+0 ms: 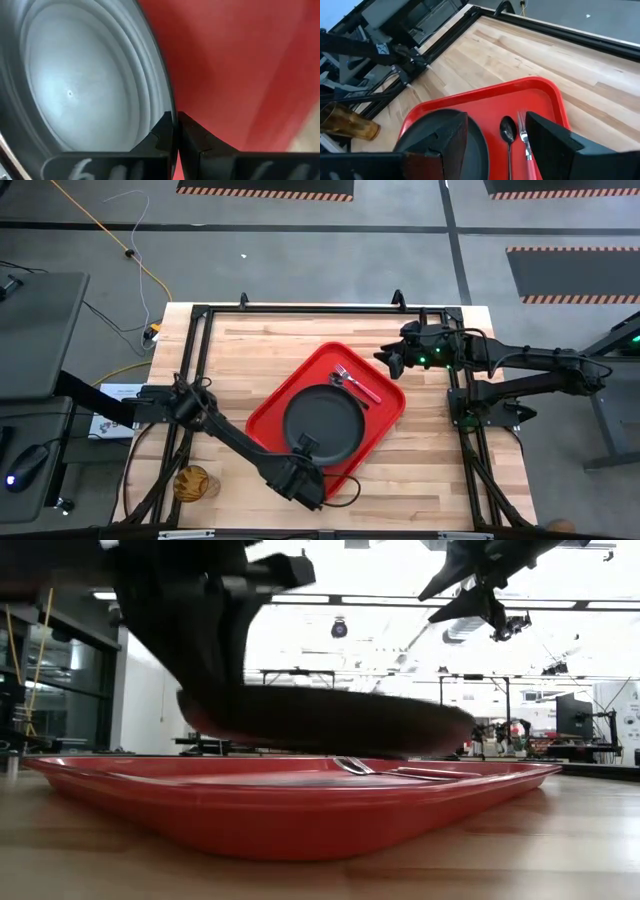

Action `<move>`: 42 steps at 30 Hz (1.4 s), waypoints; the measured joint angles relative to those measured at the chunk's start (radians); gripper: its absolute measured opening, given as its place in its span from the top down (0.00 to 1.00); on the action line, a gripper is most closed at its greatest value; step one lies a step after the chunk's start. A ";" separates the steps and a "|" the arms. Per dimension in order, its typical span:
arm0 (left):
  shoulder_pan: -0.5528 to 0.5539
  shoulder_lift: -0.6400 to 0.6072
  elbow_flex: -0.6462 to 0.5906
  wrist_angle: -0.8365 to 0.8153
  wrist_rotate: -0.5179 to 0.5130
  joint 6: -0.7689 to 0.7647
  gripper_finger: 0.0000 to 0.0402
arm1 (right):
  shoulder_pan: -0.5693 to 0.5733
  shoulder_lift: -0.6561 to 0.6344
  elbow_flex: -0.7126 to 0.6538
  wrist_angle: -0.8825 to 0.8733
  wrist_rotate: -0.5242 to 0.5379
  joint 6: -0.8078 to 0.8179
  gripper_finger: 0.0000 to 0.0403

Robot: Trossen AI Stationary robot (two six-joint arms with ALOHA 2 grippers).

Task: Pick and place plate/cup/fork/spoon on tray
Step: Put the black plate on the serving tray, then put the brown cup on the left side of the serving tray

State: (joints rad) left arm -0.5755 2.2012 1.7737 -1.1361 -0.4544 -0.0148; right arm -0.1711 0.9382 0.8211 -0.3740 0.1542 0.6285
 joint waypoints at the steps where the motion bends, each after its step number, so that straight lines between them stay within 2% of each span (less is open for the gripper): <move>1: 0.000 0.012 0.000 0.001 -0.004 -0.002 1.00 | 0.000 0.000 0.000 -0.001 0.003 0.000 0.52; 13: -0.001 0.047 0.000 -0.014 0.081 -0.137 1.00 | 0.000 0.000 0.000 -0.002 0.003 -0.026 0.52; 24: 0.019 0.048 0.000 0.008 0.088 -0.132 0.89 | 0.000 0.000 0.000 -0.002 0.004 -0.028 0.52; 28: 0.041 0.048 0.000 0.013 0.099 -0.132 0.82 | 0.000 0.000 0.000 -0.003 0.004 -0.034 0.52; 34: 0.074 0.044 0.013 0.014 0.194 -0.149 0.64 | 0.000 0.000 0.000 -0.002 0.004 -0.034 0.52; 38: 0.088 0.044 0.062 0.001 0.298 -0.149 0.53 | 0.000 0.000 0.000 -0.003 0.004 -0.035 0.52; 42: 0.098 0.044 0.158 -0.083 0.341 -0.140 0.46 | 0.000 0.000 0.000 -0.003 0.004 -0.034 0.52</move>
State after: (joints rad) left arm -0.4774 2.2452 1.9315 -1.2191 -0.1138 -0.1547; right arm -0.1711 0.9382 0.8211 -0.3767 0.1581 0.5941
